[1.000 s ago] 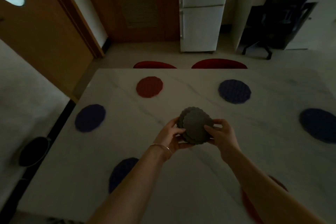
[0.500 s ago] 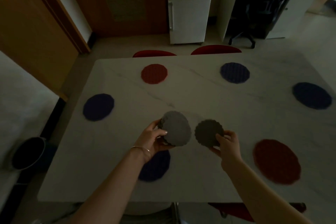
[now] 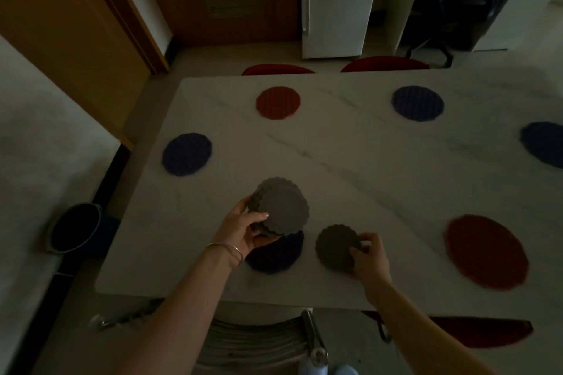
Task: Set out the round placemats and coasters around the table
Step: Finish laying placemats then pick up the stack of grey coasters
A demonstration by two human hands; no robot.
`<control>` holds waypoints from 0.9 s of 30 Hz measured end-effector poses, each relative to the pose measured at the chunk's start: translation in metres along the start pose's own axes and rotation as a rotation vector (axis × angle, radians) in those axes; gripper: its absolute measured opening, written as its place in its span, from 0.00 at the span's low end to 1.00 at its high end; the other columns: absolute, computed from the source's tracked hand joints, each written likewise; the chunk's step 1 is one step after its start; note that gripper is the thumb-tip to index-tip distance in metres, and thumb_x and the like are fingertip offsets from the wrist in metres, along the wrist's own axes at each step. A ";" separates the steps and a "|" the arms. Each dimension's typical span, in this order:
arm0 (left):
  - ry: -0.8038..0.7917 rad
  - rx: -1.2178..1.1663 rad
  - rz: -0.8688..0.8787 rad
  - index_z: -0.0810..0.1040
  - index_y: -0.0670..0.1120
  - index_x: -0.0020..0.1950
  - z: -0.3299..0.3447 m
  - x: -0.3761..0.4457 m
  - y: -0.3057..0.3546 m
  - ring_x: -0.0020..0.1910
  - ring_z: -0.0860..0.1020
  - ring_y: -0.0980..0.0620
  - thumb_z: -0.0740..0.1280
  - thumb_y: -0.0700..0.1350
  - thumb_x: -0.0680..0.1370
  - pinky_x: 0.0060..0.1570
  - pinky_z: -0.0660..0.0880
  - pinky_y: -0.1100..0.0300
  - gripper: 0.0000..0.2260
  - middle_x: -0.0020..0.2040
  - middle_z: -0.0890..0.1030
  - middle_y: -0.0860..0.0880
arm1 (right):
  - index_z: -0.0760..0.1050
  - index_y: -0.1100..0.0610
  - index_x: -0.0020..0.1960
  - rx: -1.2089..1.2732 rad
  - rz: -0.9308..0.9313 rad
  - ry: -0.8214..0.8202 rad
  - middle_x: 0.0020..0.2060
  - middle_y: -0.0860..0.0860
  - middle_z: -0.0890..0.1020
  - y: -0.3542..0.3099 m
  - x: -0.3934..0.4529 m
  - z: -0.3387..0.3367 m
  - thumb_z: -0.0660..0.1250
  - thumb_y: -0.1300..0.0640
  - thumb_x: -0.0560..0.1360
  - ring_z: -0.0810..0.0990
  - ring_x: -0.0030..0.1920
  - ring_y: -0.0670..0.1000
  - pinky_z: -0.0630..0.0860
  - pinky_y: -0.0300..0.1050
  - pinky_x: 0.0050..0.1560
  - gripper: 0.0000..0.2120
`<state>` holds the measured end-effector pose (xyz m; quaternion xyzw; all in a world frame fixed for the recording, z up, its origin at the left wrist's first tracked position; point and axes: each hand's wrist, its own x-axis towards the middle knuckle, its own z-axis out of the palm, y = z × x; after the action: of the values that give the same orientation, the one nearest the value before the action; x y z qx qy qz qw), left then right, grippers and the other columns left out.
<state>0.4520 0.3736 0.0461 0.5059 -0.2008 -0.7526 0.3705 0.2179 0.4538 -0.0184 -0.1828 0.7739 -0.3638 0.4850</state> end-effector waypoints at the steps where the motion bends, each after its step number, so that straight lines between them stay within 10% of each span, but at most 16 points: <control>1: 0.001 0.003 -0.002 0.75 0.51 0.57 0.000 -0.001 -0.001 0.48 0.80 0.41 0.62 0.32 0.75 0.34 0.82 0.47 0.17 0.54 0.78 0.45 | 0.68 0.53 0.55 -0.077 -0.048 0.022 0.52 0.58 0.78 0.000 0.000 -0.001 0.63 0.63 0.77 0.79 0.43 0.55 0.78 0.45 0.34 0.10; 8: -0.020 0.025 -0.013 0.77 0.53 0.55 0.006 0.000 -0.014 0.50 0.79 0.39 0.63 0.33 0.74 0.34 0.80 0.49 0.17 0.54 0.79 0.43 | 0.69 0.52 0.63 -0.507 -0.282 0.156 0.61 0.54 0.71 0.002 -0.014 -0.015 0.67 0.55 0.75 0.76 0.52 0.53 0.74 0.43 0.40 0.18; 18: -0.174 0.116 -0.041 0.72 0.50 0.65 0.081 -0.001 -0.014 0.54 0.79 0.38 0.68 0.34 0.73 0.39 0.80 0.46 0.23 0.59 0.79 0.41 | 0.78 0.52 0.53 0.024 -0.344 -0.077 0.45 0.52 0.82 -0.079 -0.032 -0.033 0.66 0.51 0.76 0.80 0.44 0.48 0.81 0.48 0.43 0.08; 27: -0.265 0.231 -0.051 0.74 0.50 0.63 0.173 0.013 -0.025 0.57 0.77 0.39 0.72 0.40 0.71 0.43 0.80 0.43 0.21 0.61 0.77 0.43 | 0.75 0.46 0.40 0.147 -0.311 0.137 0.37 0.48 0.83 -0.105 -0.018 -0.114 0.74 0.56 0.70 0.83 0.39 0.49 0.83 0.48 0.40 0.09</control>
<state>0.2833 0.3675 0.0920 0.4464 -0.3203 -0.7938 0.2608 0.1183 0.4391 0.1008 -0.2388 0.7390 -0.5016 0.3811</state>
